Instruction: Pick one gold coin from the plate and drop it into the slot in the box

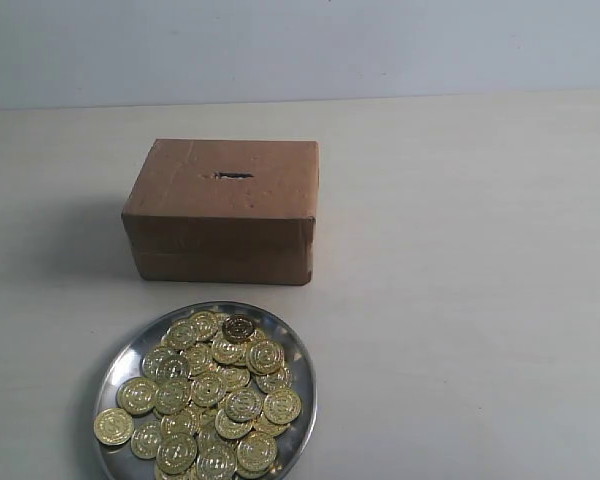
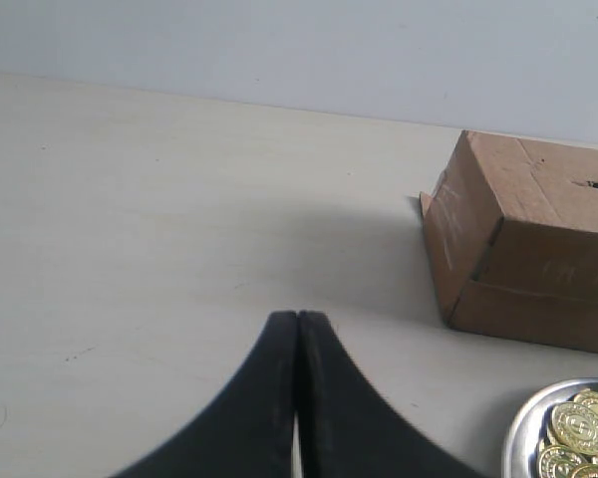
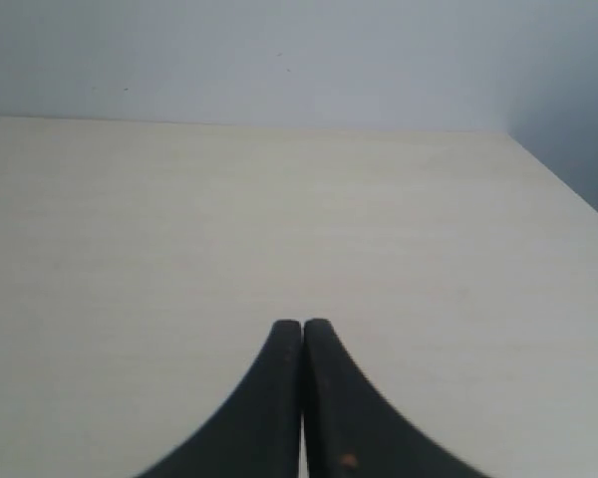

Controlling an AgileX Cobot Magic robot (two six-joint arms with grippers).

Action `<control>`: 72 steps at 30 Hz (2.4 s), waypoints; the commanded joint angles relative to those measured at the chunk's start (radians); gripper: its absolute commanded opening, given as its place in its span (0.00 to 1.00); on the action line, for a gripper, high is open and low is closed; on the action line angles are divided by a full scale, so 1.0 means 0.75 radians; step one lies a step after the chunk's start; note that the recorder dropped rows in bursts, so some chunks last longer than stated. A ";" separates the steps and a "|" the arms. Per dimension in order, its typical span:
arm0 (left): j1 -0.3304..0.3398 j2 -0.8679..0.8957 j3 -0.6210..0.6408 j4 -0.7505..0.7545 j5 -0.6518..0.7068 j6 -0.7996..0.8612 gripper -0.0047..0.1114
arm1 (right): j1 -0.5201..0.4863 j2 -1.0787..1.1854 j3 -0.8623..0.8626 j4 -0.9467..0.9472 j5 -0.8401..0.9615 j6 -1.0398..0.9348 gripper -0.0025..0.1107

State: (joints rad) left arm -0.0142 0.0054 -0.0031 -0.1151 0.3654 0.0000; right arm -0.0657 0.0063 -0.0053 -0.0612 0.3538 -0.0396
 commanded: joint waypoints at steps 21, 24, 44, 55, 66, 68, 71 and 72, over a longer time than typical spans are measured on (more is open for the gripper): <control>-0.007 -0.007 0.004 0.004 -0.009 0.000 0.04 | -0.005 -0.008 0.007 0.267 -0.785 0.272 0.02; -0.007 -0.007 0.004 0.004 -0.009 0.000 0.04 | -0.005 -0.008 0.007 0.360 -0.873 0.536 0.02; -0.007 -0.007 0.004 0.004 -0.006 0.000 0.04 | -0.005 0.431 -0.610 0.223 0.164 -0.085 0.02; -0.007 -0.007 0.004 0.004 -0.006 0.000 0.04 | 0.182 1.124 -0.894 0.957 0.414 -0.930 0.02; -0.007 -0.007 0.004 0.004 -0.006 0.000 0.04 | 0.611 1.693 -1.038 0.847 0.406 -0.930 0.02; -0.007 -0.007 0.004 0.004 -0.006 0.000 0.04 | 0.664 1.766 -1.052 0.836 0.406 -0.932 0.02; -0.007 -0.007 0.004 0.004 -0.006 0.000 0.04 | 0.759 1.895 -1.079 0.796 0.406 -0.932 0.02; -0.007 -0.007 0.004 0.004 -0.006 0.000 0.04 | 0.789 1.934 -1.089 0.768 0.406 -0.932 0.02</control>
State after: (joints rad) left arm -0.0142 0.0054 -0.0031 -0.1151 0.3654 0.0000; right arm 0.4768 1.3882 -0.7993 0.5524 0.6591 -0.7291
